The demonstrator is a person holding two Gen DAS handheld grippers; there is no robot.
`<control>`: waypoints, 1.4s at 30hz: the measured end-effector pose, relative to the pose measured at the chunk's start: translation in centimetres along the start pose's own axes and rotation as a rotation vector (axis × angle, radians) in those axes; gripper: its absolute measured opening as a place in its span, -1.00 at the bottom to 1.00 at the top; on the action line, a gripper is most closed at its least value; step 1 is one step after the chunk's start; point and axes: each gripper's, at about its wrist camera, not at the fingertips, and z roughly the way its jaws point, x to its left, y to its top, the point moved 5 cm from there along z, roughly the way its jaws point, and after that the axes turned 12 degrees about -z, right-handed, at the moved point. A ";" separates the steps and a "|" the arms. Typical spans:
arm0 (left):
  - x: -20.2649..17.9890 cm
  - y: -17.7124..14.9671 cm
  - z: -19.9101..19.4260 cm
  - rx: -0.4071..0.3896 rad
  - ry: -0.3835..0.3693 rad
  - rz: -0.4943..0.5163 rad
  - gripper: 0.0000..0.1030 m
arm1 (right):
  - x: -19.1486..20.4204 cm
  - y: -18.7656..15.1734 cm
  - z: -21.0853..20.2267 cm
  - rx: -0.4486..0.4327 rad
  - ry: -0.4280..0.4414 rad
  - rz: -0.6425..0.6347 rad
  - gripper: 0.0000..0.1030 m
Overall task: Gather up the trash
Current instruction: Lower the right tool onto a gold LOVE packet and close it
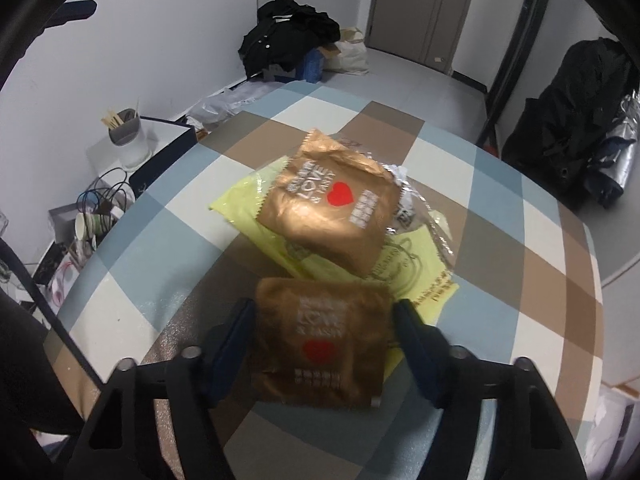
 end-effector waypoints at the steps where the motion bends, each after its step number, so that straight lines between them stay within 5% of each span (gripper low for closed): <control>1: 0.0 0.0 0.0 0.002 0.000 -0.003 0.84 | 0.0 -0.1 -0.1 0.001 -0.002 0.002 0.28; 19: 0.3 -1.0 0.9 0.029 0.046 0.023 0.84 | -1.8 -3.2 -3.2 -0.023 0.066 0.151 0.19; 26: -0.5 -2.4 1.4 0.049 0.067 0.086 0.84 | -2.5 -4.8 -3.9 -0.012 0.104 0.205 -0.01; 42: -2.4 -7.9 4.8 0.226 0.101 0.196 0.84 | -5.5 -8.0 -4.5 -0.020 0.168 0.343 -0.20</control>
